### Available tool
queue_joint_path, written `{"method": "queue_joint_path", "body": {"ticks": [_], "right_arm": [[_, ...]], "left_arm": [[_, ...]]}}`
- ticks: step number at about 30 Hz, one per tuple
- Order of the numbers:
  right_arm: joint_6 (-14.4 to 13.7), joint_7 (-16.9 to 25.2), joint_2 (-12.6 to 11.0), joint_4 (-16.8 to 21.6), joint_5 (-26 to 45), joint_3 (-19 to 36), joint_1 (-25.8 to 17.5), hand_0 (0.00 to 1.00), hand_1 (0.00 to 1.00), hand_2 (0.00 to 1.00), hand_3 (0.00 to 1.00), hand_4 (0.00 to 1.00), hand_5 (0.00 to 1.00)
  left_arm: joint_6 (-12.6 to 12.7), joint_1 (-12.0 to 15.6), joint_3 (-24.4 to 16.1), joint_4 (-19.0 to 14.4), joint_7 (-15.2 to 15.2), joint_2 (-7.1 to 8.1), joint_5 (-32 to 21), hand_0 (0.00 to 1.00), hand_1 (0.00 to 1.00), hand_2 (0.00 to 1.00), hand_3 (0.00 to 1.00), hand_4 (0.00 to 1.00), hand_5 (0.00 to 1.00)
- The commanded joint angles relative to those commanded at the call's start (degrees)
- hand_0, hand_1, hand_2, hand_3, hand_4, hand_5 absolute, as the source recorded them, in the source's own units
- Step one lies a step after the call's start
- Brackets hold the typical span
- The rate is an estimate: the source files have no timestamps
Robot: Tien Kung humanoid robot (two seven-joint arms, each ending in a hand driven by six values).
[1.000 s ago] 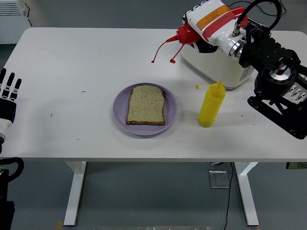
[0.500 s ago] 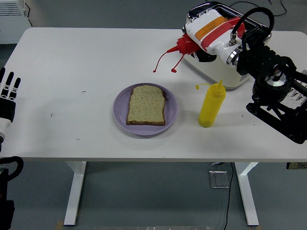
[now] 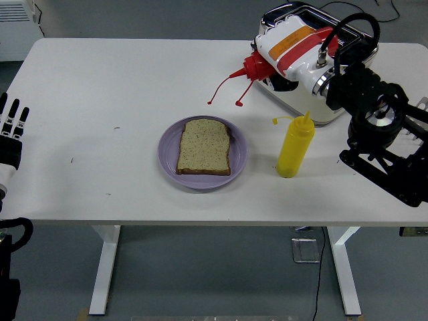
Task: Pick up the cup,pour liquid into bread,place the cup on the desk
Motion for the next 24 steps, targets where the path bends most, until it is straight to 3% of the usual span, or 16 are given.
{"method": "queue_joint_path", "body": {"ticks": [7,13,18,19,24], "right_arm": [[-2.51,0.24,-1.13,1.89,0.0,8.7,-0.46,0.099,0.088,0.244,0.391,0.616,0.191],[-6.63,1.24,-0.71,4.09,1.29,17.13,-2.47,0.092,0.082,0.242,0.388,0.619,0.192],[-12.35,4.08,-0.97,6.19,13.04,24.97,-6.45,0.092,0.082,0.242,0.388,0.619,0.192],[-13.17,4.72,-0.99,6.35,15.28,26.31,-7.19,0.076,0.064,0.218,0.337,0.643,0.2],[-16.83,9.75,-0.97,7.07,27.2,30.88,-10.64,0.076,0.064,0.218,0.337,0.643,0.2]], "left_arm": [[0.12,0.18,-0.2,0.01,0.01,0.1,-0.08,0.787,0.737,0.736,0.698,0.544,0.998],[0.1,0.06,-0.06,0.0,0.0,0.11,-0.02,0.786,0.737,0.737,0.698,0.544,0.998],[0.14,0.12,0.03,0.01,-0.01,0.08,-0.02,0.786,0.737,0.737,0.698,0.544,0.998],[0.15,0.13,0.02,0.0,-0.01,0.07,-0.02,0.787,0.737,0.736,0.697,0.544,0.998],[0.18,0.13,0.04,0.02,0.01,0.04,-0.03,0.787,0.737,0.736,0.697,0.544,0.998]]}}
